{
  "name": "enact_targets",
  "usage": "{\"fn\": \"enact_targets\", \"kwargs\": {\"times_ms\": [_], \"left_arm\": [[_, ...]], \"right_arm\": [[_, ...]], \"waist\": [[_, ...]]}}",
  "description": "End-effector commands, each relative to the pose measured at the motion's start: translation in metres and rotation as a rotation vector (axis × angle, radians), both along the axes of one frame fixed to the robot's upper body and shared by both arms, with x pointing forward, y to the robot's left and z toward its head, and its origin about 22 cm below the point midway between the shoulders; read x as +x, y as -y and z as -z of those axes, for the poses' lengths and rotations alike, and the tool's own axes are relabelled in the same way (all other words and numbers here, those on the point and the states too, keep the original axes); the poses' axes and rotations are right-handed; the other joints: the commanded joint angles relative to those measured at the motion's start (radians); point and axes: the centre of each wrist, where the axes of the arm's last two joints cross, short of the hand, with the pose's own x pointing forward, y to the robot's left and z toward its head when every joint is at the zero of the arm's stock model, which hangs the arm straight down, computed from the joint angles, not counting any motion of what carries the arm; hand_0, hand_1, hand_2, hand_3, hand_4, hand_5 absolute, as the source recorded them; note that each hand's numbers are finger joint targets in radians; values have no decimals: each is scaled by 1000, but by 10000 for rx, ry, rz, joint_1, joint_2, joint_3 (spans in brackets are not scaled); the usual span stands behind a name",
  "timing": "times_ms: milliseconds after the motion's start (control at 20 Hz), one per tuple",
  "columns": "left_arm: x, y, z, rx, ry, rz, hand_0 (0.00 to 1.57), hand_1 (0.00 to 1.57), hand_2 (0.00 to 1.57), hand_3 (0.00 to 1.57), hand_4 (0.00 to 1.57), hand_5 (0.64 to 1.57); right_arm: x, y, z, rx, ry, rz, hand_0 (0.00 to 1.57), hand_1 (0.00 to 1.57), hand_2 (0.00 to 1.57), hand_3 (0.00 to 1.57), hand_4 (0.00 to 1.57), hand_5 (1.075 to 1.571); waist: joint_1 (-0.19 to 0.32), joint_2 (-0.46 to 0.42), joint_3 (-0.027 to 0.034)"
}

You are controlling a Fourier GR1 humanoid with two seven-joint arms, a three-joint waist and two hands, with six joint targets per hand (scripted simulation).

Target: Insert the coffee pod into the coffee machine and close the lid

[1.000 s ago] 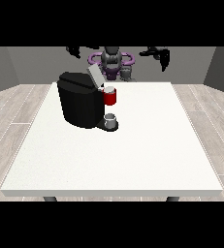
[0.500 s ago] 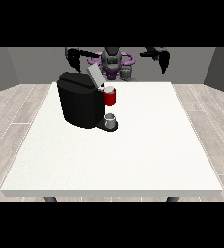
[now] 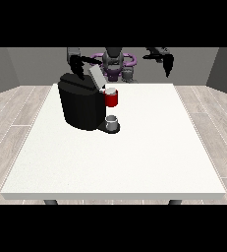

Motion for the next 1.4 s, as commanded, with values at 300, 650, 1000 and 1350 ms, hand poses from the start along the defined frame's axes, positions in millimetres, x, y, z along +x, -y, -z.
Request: {"fn": "enact_targets", "kwargs": {"times_ms": [300,650,1000,1350], "left_arm": [[-15,-11,-4,57,397,126,0,0,0,0,0,1571],[-4,-8,-19,153,484,-318,0,0,0,0,0,1571],[-15,-17,-9,95,250,-485,0,0,0,0,0,1571],[2,-12,-23,78,659,-475,0,0,0,0,24,1571]], "right_arm": [[31,-22,-32,-185,-20,-40,0,0,0,0,0,1571],[38,-41,-35,-421,480,-723,0,0,0,0,0,1571],[28,-56,-11,-657,159,-1040,0,0,0,0,0,1571],[54,-62,-59,-1486,1141,-1210,0,0,0,0,0,1571]], "waist": [[294,408,19],[-77,775,19],[-107,376,20],[133,1141,19]]}}
